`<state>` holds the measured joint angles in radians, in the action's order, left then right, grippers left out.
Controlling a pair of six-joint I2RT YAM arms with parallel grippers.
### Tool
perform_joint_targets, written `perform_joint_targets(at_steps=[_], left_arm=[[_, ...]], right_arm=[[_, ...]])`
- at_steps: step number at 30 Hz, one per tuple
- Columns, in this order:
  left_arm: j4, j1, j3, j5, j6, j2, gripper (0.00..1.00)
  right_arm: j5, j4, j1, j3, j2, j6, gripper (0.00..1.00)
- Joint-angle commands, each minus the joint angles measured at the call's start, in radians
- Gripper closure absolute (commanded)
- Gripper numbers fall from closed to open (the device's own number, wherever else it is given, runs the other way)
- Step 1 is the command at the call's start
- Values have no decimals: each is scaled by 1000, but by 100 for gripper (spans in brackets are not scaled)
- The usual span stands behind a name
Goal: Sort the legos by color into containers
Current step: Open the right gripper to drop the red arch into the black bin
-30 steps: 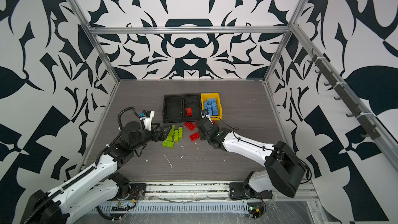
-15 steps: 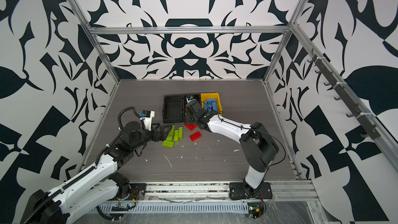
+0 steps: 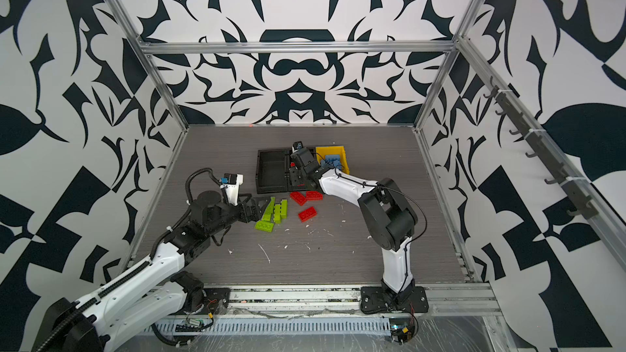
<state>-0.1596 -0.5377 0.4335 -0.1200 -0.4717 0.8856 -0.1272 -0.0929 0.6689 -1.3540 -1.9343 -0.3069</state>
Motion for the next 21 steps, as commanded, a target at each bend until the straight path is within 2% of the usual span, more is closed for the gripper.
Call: perform_joint_targets(at_steps=[1, 7, 13, 17, 21], left_arm=[[-11, 4, 8, -4, -1, -10, 0], [-12, 3, 9, -9, -3, -9, 0], [-13, 4, 10, -10, -5, -12, 0], [-12, 2, 8, -10, -6, -14, 0], [-11, 2, 8, -4, -3, -15, 0]], right_arm=[[-8, -17, -4, -60, 5, 0, 62], [-12, -44, 0, -65, 29, -2, 38], [-47, -70, 40, -2, 135, 11, 36], [-186, -79, 114, 128, 262, 12, 35], [-278, -58, 189, 274, 373, -11, 30]])
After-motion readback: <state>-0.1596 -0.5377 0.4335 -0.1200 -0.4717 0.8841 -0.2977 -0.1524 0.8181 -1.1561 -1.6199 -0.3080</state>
